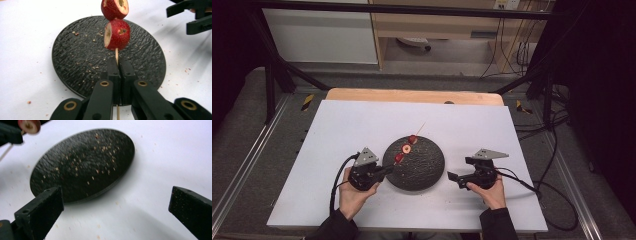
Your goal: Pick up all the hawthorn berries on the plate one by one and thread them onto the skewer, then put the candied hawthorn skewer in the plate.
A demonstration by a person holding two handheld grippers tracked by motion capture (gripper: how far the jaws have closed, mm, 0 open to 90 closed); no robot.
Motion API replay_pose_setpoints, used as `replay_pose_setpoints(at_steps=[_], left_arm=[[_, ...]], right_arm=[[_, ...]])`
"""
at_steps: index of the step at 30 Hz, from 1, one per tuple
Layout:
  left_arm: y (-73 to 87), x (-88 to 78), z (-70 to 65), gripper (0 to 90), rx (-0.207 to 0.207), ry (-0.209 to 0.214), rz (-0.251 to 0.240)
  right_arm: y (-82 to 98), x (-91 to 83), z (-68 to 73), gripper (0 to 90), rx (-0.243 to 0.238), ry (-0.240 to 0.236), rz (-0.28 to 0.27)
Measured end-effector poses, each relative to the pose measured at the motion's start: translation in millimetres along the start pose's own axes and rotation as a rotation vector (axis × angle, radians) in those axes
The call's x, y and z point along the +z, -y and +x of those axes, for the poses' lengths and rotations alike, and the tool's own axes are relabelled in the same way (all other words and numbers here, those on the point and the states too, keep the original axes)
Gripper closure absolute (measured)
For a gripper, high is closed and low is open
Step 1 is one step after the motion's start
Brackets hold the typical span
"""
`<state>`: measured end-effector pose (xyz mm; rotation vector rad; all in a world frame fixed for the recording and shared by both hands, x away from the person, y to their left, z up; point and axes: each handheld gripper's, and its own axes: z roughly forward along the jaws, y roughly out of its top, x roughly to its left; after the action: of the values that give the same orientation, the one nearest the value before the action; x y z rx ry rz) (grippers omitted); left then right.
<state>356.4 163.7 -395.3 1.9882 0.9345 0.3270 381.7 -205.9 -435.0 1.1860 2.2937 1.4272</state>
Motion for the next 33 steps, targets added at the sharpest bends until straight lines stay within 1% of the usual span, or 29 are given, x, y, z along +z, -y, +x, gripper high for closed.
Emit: replay_pose_setpoints(at_steps=[4, 5, 8, 11, 14, 18, 25, 26, 29, 31, 33], left_arm=[[-4.4, 2.3, 2.6, 88.3, 0.004, -0.005, 0.026], [-5.8, 3.5, 3.5, 88.3, 0.007, -0.004, 0.039], [-9.1, 9.7, 5.5, 88.3, 0.009, -0.007, 0.073], [-11.8, 17.4, 6.5, 88.3, 0.008, -0.013, 0.103], [-13.9, 22.8, 6.4, 88.3, 0.011, -0.017, 0.120], [-15.2, 29.0, 6.3, 88.3, 0.011, -0.019, 0.142], [-14.2, 37.4, 4.9, 88.3, 0.015, -0.025, 0.191], [-14.1, 38.1, 4.6, 88.3, 0.019, -0.027, 0.198], [-13.3, 41.5, 3.6, 88.3, 0.020, -0.032, 0.216], [-12.7, 44.1, 1.5, 88.3, 0.019, -0.032, 0.222], [-12.2, 46.6, -0.6, 88.3, 0.028, -0.039, 0.234]], right_arm=[[9.3, -6.3, -5.0, 0.6, -0.012, 0.001, 0.016], [11.0, -7.6, -6.0, 0.5, -0.016, -0.001, 0.026], [18.8, -11.5, -8.7, 0.6, -0.024, 0.011, 0.047], [25.7, -14.9, -10.5, 0.5, -0.027, 0.008, 0.057], [30.1, -18.4, -12.4, 0.5, -0.032, 0.014, 0.072], [35.6, -22.5, -14.6, 0.6, -0.033, 0.018, 0.075], [37.6, -26.3, -15.2, 0.6, -0.027, 0.021, 0.077], [37.7, -26.7, -15.5, 0.6, -0.033, 0.020, 0.077], [38.9, -27.1, -16.1, 0.6, -0.032, 0.023, 0.077], [39.8, -27.2, -16.5, 0.5, -0.032, 0.025, 0.079], [39.8, -27.7, -16.9, 0.6, -0.029, 0.024, 0.079]])
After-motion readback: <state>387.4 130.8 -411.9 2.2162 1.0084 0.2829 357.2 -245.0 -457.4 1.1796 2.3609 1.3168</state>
